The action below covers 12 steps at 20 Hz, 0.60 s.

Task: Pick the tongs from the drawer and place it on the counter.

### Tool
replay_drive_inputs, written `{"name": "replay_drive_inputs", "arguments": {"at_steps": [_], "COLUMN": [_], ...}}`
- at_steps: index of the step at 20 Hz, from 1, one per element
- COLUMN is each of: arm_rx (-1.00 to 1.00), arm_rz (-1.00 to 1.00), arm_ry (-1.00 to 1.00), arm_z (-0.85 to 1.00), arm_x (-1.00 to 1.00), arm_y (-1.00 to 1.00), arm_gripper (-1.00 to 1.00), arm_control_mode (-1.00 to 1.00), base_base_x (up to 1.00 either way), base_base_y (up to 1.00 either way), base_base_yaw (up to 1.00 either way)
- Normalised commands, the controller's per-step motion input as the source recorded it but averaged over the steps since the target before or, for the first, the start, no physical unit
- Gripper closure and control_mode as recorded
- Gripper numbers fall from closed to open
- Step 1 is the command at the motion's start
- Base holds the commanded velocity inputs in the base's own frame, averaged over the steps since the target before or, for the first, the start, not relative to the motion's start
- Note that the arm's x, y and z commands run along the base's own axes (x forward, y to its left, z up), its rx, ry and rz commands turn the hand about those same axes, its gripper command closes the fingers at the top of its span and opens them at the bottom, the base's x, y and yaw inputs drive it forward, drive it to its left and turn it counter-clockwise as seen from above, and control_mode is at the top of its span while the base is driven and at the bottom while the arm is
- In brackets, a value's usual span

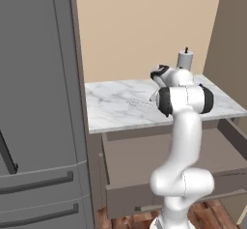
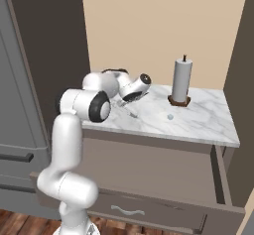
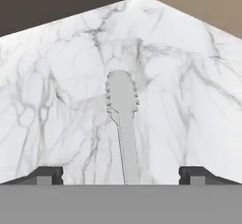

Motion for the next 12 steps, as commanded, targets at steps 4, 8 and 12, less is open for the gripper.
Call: {"name": "replay_drive_inputs", "arguments": {"at_steps": [4,8,12], "arm_rx": [0.17,0.01,-0.16], "arm_rz": [0.01,0.06,0.13], "arm_ry": [-0.43,-0.39,-0.29], "arm_z": [0.78,0.77,0.78], "arm_x": [-1.00,-1.00,-1.00], "arm_y": [-0.02,0.00,0.00], "arm_gripper": [-1.00,-1.00,-1.00], "arm_control_mode": [-1.00,-1.00,-1.00], "base_base_x": [0.00,0.00,0.00], "base_base_y": [0.00,0.00,0.00], "base_base_yaw": [0.00,0.00,0.00]}}
